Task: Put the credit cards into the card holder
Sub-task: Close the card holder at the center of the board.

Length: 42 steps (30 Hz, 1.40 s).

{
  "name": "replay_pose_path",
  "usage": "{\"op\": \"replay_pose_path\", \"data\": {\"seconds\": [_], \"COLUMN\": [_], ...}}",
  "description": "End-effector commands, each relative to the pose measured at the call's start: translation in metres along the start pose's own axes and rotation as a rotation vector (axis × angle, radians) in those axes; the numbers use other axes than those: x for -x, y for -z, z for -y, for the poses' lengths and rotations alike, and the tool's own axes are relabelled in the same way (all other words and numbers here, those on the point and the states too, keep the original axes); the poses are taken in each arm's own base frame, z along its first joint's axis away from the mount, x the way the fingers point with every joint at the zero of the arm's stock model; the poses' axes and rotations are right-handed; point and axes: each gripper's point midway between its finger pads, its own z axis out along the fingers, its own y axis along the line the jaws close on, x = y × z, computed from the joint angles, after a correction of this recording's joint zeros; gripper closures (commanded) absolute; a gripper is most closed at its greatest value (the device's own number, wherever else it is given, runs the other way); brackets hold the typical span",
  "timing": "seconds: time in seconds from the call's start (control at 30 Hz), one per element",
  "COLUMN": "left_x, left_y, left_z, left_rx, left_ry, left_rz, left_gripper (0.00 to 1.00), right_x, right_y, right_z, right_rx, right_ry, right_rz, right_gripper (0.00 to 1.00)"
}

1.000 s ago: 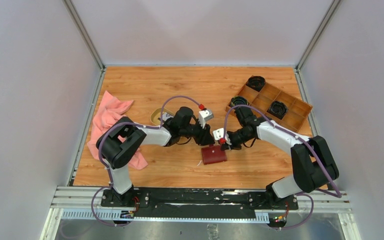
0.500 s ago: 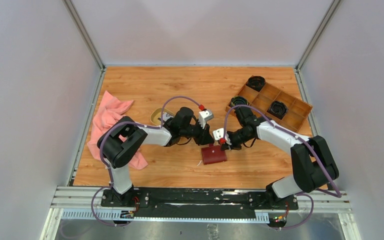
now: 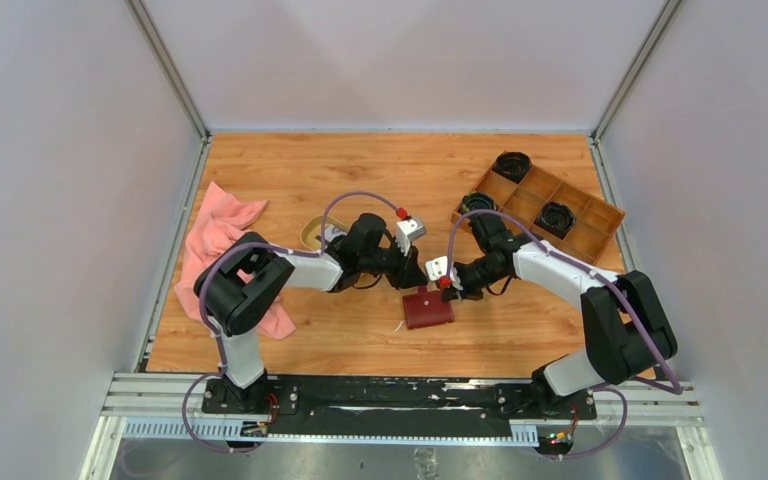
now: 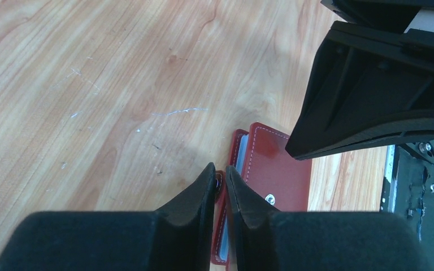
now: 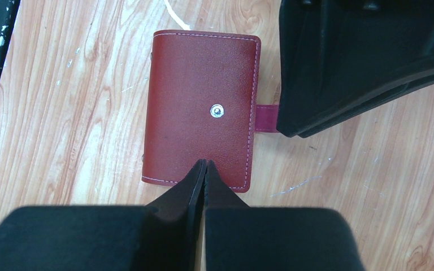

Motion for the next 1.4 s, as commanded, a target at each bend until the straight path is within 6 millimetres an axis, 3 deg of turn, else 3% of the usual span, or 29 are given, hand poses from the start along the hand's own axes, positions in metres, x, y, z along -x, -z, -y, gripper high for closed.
{"op": "replay_pose_path", "data": {"seconds": [0.0, 0.13, 0.3, 0.7, 1.1, 1.37], "left_x": [0.008, 0.009, 0.008, 0.009, -0.007, -0.010], "left_y": [0.002, 0.002, 0.001, 0.010, 0.015, 0.013], "left_z": [-0.007, -0.007, -0.006, 0.010, 0.034, 0.032], "left_rx": [0.016, 0.013, 0.002, -0.030, -0.009, 0.030], "left_ry": [0.004, 0.009, 0.017, 0.082, 0.137, 0.190], "left_rz": [0.019, 0.021, 0.017, 0.021, 0.022, 0.065], "left_gripper": [0.84, 0.87, 1.00, 1.00, 1.00, 1.00], "right_x": [0.006, 0.006, 0.006, 0.003, -0.005, -0.009], "right_y": [-0.001, -0.001, -0.001, -0.004, -0.016, -0.024], "right_z": [-0.001, -0.001, -0.001, 0.000, 0.003, 0.000], "right_rx": [0.022, 0.021, 0.021, 0.023, 0.019, 0.034], "right_ry": [0.011, 0.011, 0.012, 0.000, -0.002, 0.006], "right_rz": [0.004, 0.004, 0.004, -0.015, -0.101, -0.148], "right_gripper": [0.99, 0.99, 1.00, 1.00, 1.00, 1.00]}}
